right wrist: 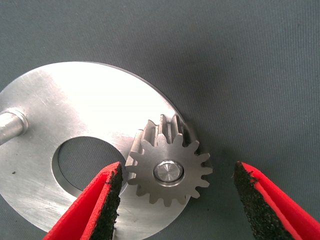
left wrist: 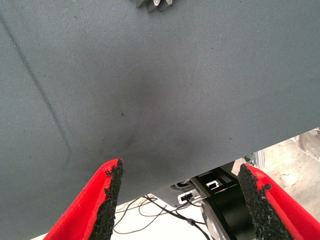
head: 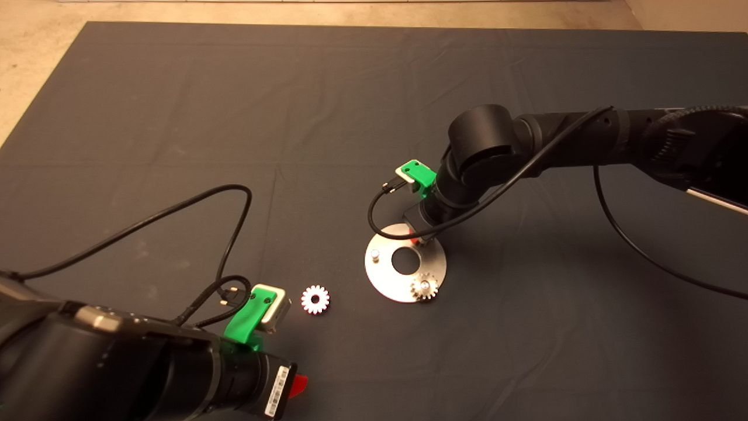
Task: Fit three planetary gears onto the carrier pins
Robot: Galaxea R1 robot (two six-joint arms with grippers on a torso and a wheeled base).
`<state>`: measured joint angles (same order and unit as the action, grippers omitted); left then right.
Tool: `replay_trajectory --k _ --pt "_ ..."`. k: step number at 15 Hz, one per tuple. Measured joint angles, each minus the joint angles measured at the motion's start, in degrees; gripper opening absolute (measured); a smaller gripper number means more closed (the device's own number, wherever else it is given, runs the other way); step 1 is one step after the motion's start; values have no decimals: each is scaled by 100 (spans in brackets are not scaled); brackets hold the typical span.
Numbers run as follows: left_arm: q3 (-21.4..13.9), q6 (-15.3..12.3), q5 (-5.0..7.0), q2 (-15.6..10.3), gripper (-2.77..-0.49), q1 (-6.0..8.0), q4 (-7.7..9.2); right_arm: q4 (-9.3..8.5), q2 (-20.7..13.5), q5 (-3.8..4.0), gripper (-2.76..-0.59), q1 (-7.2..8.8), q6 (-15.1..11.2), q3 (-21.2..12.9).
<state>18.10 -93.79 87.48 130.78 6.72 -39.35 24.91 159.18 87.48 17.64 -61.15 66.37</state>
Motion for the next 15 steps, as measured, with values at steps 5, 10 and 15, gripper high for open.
replay_trajectory --k 5,10,15 --pt "0 -2 0 0 -164 0 0 -49 -31 -11 -173 139 -92 -157" --pt "0 2 0 0 -164 30 8 -705 -964 -105 -173 1590 -288 -858" --pt "0 79 0 122 -164 306 40 -1245 -3275 6 -173 1384 -1238 -3577"
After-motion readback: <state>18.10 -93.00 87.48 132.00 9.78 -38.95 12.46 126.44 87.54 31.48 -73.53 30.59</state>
